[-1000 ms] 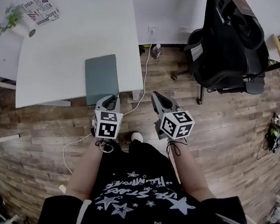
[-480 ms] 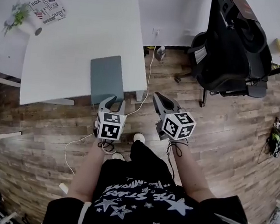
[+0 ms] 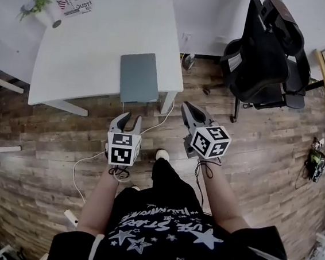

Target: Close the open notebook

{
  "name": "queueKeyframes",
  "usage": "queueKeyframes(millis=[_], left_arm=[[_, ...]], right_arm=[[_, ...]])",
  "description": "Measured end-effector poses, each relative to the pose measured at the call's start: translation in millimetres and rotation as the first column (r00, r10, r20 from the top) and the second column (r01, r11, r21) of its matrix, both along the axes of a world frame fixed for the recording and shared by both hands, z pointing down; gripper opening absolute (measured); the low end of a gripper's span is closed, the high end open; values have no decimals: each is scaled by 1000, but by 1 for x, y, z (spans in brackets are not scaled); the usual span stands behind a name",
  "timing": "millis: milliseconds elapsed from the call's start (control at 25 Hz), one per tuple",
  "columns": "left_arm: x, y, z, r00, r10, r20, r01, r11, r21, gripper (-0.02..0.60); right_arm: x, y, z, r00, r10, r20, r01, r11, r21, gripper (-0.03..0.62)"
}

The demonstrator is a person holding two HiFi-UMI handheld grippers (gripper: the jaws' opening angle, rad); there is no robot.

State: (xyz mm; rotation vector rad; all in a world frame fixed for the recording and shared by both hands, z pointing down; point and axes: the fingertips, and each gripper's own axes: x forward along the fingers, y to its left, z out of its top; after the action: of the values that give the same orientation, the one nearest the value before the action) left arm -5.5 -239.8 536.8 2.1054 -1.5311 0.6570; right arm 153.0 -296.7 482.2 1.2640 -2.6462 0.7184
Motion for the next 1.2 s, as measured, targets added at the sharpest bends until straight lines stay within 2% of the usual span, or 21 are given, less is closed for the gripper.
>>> queueKeyframes(millis=[280,640,1200], left_arm=[[-35,70,-15,999,18,-50,-16,999,38,121],[-68,153,-37,994,22,-102,-10,993,119,46],[-105,276,-29,987,2,-161,15,994,107,34]], right_arm=[[-28,73,-14,999,40,-5,-40,999,34,5],[-57,156,-28,998,30,-53,-25,996,84,5],[-93,280,-25,996,-4,-91,12,996,88,5]])
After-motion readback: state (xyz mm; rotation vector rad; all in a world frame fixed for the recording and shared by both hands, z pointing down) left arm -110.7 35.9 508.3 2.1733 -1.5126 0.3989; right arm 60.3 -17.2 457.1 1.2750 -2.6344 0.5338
